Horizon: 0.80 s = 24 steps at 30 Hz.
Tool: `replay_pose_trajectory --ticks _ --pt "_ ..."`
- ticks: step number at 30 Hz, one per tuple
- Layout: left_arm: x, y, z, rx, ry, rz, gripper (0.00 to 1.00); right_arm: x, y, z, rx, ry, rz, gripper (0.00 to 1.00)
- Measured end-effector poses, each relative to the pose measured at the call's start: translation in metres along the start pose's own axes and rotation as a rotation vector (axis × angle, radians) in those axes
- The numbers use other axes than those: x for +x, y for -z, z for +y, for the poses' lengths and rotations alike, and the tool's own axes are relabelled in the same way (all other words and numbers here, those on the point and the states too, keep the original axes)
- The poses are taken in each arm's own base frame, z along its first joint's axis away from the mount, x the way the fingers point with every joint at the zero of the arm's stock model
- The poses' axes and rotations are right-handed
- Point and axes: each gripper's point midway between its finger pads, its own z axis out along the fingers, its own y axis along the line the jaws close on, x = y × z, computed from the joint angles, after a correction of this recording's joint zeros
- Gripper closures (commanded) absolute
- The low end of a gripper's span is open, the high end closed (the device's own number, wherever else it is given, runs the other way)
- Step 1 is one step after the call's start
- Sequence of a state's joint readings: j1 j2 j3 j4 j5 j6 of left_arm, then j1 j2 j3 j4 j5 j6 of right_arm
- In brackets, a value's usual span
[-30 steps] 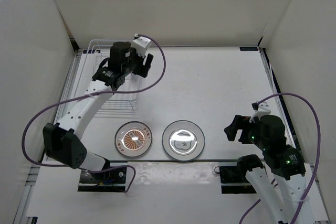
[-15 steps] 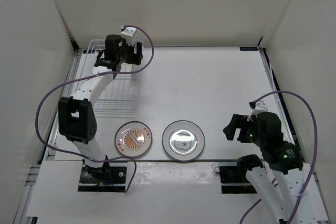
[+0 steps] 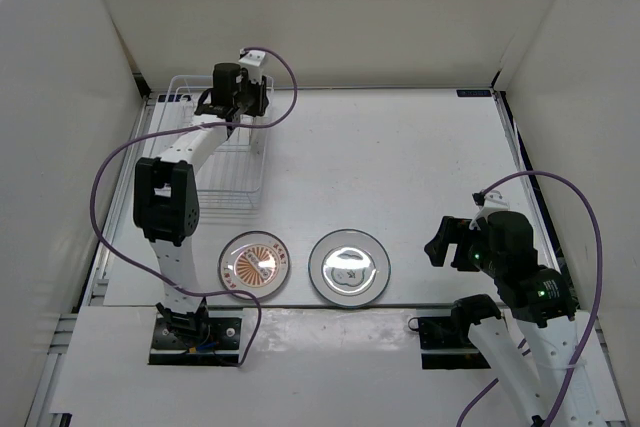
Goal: Unload the plates from the dish rack
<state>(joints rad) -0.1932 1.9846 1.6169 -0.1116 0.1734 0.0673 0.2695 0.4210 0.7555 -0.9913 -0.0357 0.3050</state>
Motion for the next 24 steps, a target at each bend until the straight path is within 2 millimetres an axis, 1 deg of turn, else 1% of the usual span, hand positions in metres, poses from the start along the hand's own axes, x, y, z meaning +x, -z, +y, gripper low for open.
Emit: replay_pose_trajectory --ticks 3,4,5,8,10,11,12,15,17,20,23,24 --pt "0.006 -0.003 0.002 -0.002 0.007 0.007 0.69 0.000 0.000 0.000 -0.001 0.000 0.001 0.10" --pt "0.006 -0.003 0.002 -0.004 0.008 0.002 0.78 0.000 0.000 0.000 -0.001 0.000 0.003 0.10" --pt "0.004 -0.004 0.003 -0.004 0.009 -0.007 0.83 0.000 -0.001 0.000 0.000 -0.001 0.005 0.10" --pt "0.005 -0.004 0.003 -0.012 0.034 -0.011 0.92 0.001 -0.001 0.000 0.001 -0.001 0.008 0.10" --pt "0.006 -0.003 0.003 -0.017 0.031 -0.019 0.96 0.001 -0.001 0.000 0.002 -0.001 0.011 0.10" --pt "0.006 -0.002 0.003 -0.017 0.030 -0.025 0.96 0.001 -0.002 0.000 0.002 -0.001 0.012 0.10" --pt "0.006 -0.001 0.004 -0.019 0.028 -0.031 1.00 0.001 -0.002 0.000 0.002 -0.001 0.013 0.10" --pt "0.007 0.005 0.004 -0.022 0.021 -0.035 1.00 0.001 -0.002 0.000 0.003 -0.002 0.015 0.10" --pt "0.003 0.012 0.002 -0.023 0.015 -0.043 1.00 0.001 -0.002 0.000 0.003 -0.002 0.016 0.10" --pt "-0.011 0.028 -0.004 -0.024 -0.001 -0.080 1.00 0.001 -0.002 0.000 0.004 -0.002 0.017 0.10" --pt "-0.043 0.058 -0.020 -0.014 -0.035 -0.165 1.00 0.001 -0.002 0.000 0.003 -0.002 0.017 0.10" --pt "-0.058 0.071 -0.028 -0.008 -0.053 -0.206 1.00 0.001 -0.002 0.000 0.003 -0.002 0.017 0.10"
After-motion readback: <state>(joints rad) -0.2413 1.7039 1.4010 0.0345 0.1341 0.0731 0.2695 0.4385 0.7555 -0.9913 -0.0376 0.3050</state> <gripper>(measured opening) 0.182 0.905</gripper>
